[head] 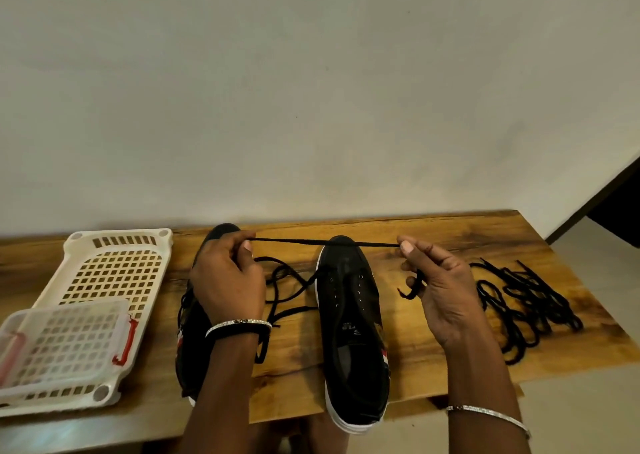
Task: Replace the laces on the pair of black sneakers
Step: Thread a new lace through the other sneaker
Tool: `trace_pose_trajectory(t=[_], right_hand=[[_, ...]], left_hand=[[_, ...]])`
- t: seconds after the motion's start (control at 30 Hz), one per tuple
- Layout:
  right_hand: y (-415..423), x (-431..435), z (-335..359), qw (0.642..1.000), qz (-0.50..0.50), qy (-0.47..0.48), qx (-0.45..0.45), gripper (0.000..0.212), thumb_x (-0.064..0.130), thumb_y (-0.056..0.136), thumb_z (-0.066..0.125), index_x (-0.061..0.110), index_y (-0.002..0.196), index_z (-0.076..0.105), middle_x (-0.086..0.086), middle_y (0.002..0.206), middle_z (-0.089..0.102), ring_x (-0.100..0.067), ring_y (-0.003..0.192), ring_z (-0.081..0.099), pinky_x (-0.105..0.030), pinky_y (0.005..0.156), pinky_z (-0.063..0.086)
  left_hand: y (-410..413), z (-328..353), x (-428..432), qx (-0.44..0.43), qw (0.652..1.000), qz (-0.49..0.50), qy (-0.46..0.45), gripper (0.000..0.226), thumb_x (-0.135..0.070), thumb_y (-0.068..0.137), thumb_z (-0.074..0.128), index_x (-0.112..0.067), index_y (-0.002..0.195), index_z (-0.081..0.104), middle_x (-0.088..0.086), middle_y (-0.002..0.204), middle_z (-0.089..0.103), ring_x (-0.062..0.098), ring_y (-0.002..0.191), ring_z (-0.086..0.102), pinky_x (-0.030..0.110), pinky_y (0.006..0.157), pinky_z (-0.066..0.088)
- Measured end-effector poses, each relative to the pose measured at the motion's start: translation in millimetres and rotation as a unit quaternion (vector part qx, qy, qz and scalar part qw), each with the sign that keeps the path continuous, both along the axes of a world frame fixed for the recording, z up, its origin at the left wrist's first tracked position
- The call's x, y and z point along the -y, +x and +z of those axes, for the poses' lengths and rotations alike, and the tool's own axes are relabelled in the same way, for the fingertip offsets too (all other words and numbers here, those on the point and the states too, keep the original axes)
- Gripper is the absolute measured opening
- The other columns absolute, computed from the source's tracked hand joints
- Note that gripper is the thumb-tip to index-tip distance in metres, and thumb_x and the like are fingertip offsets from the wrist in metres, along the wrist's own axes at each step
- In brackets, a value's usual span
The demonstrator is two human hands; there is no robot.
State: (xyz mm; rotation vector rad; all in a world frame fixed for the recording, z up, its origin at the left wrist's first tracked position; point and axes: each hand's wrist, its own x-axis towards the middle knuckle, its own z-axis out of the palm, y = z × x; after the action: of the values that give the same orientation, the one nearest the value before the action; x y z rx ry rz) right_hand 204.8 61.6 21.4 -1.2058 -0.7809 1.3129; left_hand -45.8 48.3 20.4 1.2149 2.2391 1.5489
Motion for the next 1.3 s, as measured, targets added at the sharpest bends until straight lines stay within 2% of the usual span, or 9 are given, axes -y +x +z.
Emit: trace_pose_trajectory(t=[0.17, 0.27, 0.47, 0.7, 0.8, 0.93, 1.1, 1.23, 1.3], right_hand=[[-4, 1, 0, 0.993, -0.002, 0.055, 0.105, 0.02, 0.011, 0.09, 0.071, 0.018, 0.107, 0.077, 0.009, 0.105, 0.077, -0.004, 0.096, 0.067, -0.024, 0.083, 0.046], [-16, -2, 3, 0.982, 0.033, 0.107, 0.149, 0.017, 0.003, 0.087, 0.074, 0.014, 0.101, 0.076, 0.001, 0.1, 0.077, -0.01, 0.097, 0.071, -0.025, 0.082, 0.053], [-47, -1, 9, 0.976, 0.12, 0.141, 0.113, 0.014, -0.002, 0.08, 0.079, 0.002, 0.092, 0.074, -0.01, 0.091, 0.077, -0.021, 0.088, 0.074, -0.026, 0.076, 0.057], [-34, -2, 3, 0.983, 0.11, 0.098, 0.108, 0.017, 0.007, 0.08, 0.081, 0.009, 0.096, 0.079, -0.008, 0.095, 0.078, -0.014, 0.088, 0.071, -0.021, 0.072, 0.053], [-23, -1, 2, 0.984, 0.098, 0.086, 0.118, 0.018, 0.006, 0.082, 0.078, 0.01, 0.1, 0.079, -0.003, 0.09, 0.078, -0.001, 0.077, 0.067, -0.017, 0.066, 0.051], [-20, -1, -3, 0.984, 0.084, 0.079, 0.133, 0.02, 0.005, 0.087, 0.074, 0.017, 0.102, 0.079, 0.0, 0.096, 0.079, -0.006, 0.085, 0.07, -0.021, 0.067, 0.052], [-29, -4, -6, 0.984, 0.104, 0.062, 0.13, 0.022, -0.001, 0.094, 0.065, 0.01, 0.111, 0.072, -0.008, 0.095, 0.078, -0.02, 0.088, 0.073, -0.026, 0.077, 0.059], [-39, -2, -3, 0.98, 0.117, 0.072, 0.142, 0.015, 0.003, 0.086, 0.076, 0.0, 0.097, 0.067, -0.016, 0.078, 0.075, -0.023, 0.073, 0.073, -0.027, 0.067, 0.058], [-42, -3, -3, 0.977, 0.12, 0.08, 0.159, 0.01, 0.003, 0.084, 0.078, 0.001, 0.091, 0.073, -0.018, 0.076, 0.074, -0.02, 0.069, 0.07, -0.025, 0.063, 0.056]], left_hand=[[5, 5, 5, -0.013, 0.999, 0.017, -0.032, 0.025, -0.006, 0.092, 0.058, -0.019, 0.108, 0.074, 0.008, 0.109, 0.068, 0.026, 0.1, 0.063, 0.029, 0.082, 0.045], [7, 5, 3, -0.054, 0.996, -0.072, -0.019, 0.043, 0.0, 0.081, 0.057, -0.024, 0.114, 0.071, 0.003, 0.117, 0.067, 0.027, 0.11, 0.06, 0.046, 0.094, 0.05], [36, 0, 0, -0.12, 0.941, -0.311, -0.059, 0.024, -0.043, 0.086, 0.063, -0.037, 0.108, 0.072, -0.017, 0.114, 0.069, 0.016, 0.123, 0.054, 0.052, 0.101, 0.039], [33, 2, 1, -0.107, 0.98, -0.155, -0.068, 0.009, -0.035, 0.091, 0.067, -0.035, 0.094, 0.075, -0.013, 0.089, 0.072, 0.015, 0.095, 0.062, 0.036, 0.086, 0.031], [28, -3, 2, -0.097, 0.987, -0.091, -0.089, 0.01, -0.032, 0.091, 0.066, -0.03, 0.095, 0.076, -0.006, 0.086, 0.073, 0.022, 0.089, 0.065, 0.044, 0.086, 0.046], [28, -5, 1, -0.077, 0.99, -0.053, -0.106, 0.014, -0.021, 0.091, 0.065, -0.021, 0.1, 0.075, 0.003, 0.092, 0.073, 0.027, 0.088, 0.067, 0.048, 0.077, 0.057], [39, -5, -2, -0.091, 0.97, -0.222, -0.04, 0.052, -0.005, 0.078, 0.057, -0.029, 0.124, 0.064, -0.009, 0.12, 0.065, 0.016, 0.111, 0.058, 0.041, 0.09, 0.053], [54, -5, 0, -0.074, 0.931, -0.357, -0.023, 0.031, -0.031, 0.091, 0.058, -0.031, 0.121, 0.067, -0.017, 0.116, 0.067, 0.004, 0.111, 0.059, 0.039, 0.096, 0.049], [57, -7, 0, -0.032, 0.925, -0.377, -0.037, 0.022, -0.028, 0.093, 0.065, -0.028, 0.114, 0.07, -0.017, 0.108, 0.069, 0.0, 0.099, 0.064, 0.03, 0.087, 0.054]])
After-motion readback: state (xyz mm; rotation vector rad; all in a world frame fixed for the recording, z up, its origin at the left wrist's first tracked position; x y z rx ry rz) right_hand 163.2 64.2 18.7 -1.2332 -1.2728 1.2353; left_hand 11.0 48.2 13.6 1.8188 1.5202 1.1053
